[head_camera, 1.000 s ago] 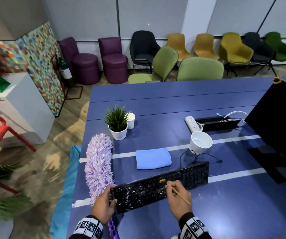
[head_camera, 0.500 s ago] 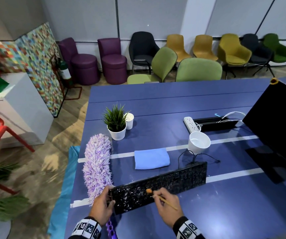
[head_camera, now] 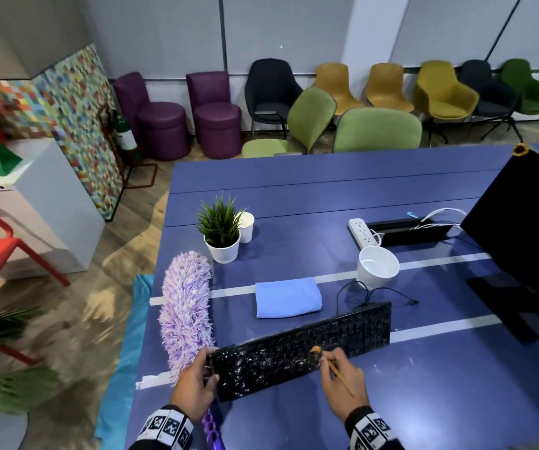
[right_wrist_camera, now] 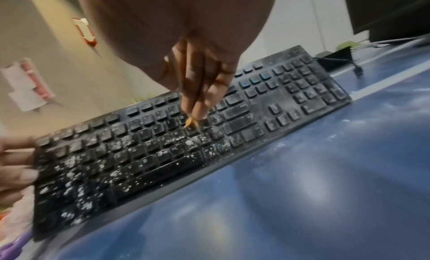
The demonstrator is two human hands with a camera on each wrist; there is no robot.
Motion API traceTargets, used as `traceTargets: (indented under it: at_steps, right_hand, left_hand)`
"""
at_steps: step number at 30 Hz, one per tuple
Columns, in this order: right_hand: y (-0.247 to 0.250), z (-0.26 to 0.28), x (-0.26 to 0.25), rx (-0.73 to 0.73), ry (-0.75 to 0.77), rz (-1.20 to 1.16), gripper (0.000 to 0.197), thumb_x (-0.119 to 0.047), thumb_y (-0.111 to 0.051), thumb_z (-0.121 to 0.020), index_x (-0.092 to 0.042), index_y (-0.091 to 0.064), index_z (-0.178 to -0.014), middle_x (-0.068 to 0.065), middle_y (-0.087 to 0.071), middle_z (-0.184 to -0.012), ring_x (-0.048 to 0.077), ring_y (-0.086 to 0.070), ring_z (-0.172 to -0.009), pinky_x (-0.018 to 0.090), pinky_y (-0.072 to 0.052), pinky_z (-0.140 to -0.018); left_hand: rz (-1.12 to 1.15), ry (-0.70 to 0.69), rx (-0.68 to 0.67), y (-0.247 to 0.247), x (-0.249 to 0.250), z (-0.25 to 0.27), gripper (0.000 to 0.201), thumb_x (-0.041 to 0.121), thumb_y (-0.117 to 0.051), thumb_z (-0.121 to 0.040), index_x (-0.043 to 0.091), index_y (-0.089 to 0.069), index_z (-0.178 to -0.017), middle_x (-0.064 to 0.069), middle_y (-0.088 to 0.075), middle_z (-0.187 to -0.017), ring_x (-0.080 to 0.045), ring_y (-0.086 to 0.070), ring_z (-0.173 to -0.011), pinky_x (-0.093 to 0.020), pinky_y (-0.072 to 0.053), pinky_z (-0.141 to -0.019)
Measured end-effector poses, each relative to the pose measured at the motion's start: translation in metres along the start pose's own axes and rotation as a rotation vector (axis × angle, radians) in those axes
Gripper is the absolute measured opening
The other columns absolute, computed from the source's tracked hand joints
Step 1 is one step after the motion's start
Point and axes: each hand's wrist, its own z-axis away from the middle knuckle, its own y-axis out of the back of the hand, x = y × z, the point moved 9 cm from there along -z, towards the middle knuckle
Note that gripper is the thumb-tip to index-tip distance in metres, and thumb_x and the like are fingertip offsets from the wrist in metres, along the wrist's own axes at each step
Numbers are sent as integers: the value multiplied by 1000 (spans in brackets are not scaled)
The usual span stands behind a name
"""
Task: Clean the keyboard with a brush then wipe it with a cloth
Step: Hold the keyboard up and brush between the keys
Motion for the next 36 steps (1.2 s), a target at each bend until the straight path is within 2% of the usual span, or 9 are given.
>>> traceTargets:
  at_steps: [3,5,7,9,13,19,26,31,36]
  right_hand:
    - [-16,5,-4,-118,79,27,9,-24,-56,-91,-30,-54,-84,-6,-68,-72,3,-61,-60,18,-49,-58]
    - [-1,-1,8,16,26,5,13,-19,-60,-89,-29,-55,-82,-5,-67,-68,9,-62,-57,27,-51,-55]
    - [14,-3,17,121,-26,-19,16,-11,-62,-87,-25,-56,-82,-6,-67,-66,5,-61,-55,20,-47,-52]
    - [3,-1,7,17,50,10,17,-15,-60,-88,-29,-54,-83,-9,-65,-67,-3,-57,-55,13,-43,-51]
    - [6,-3,15,51,60,9,13,-16,-60,-89,-28,-57,-85,-9,-64,-64,2,-58,-53,19,-46,-48]
    - [4,-2,37,-50,4,7,21,-15,-59,-89,-32,-54,-77,0,-63,-56,9,-57,-48,25,-50,-48]
    - [-2,0,37,-88,45,26,14,-21,-58,-90,-32,-54,-83,-6,-65,-60,8,-61,-52,27,-52,-51]
    - [36,-9,57,186,-128,20,22,-16,-61,-88,-34,-52,-80,-4,-68,-67,22,-64,-60,36,-55,-58]
    - [10,-6,42,-30,-29,0,12,-21,-59,-90,-30,-57,-83,-7,-67,-63,8,-62,-55,30,-55,-54]
  left_hand:
    - [20,22,-32,-3,-7,-1,65,-7,-60,-81,48,-45,-113,27,-69,-99,1,-70,-88,-22,-51,-88]
    - [23,15,-39,-4,-5,0,58,-5,-59,-82,41,-47,-114,25,-70,-99,-1,-70,-90,-26,-52,-90]
    - [29,19,-41,-4,-3,0,54,-5,-60,-83,36,-48,-116,29,-68,-101,1,-69,-90,-26,-53,-90]
    - [35,17,-37,-4,-5,0,53,-5,-60,-82,34,-48,-116,30,-67,-102,2,-70,-89,-26,-53,-89]
    - [39,28,-42,-5,-6,-2,62,-6,-60,-82,46,-45,-114,26,-69,-100,-1,-70,-90,-24,-51,-89]
    - [9,-1,7,4,7,1,84,-9,-62,-81,67,-37,-107,38,-64,-98,6,-67,-83,-3,-44,-75]
    - [19,1,-2,2,6,1,77,-9,-61,-80,58,-39,-110,36,-65,-97,5,-68,-82,-5,-47,-77]
    - [10,-4,2,3,9,1,83,-9,-61,-81,66,-36,-108,39,-64,-95,6,-68,-79,0,-42,-72]
    - [2,10,1,4,6,-2,84,-8,-62,-81,68,-36,-107,40,-63,-95,6,-68,-80,-12,-46,-74]
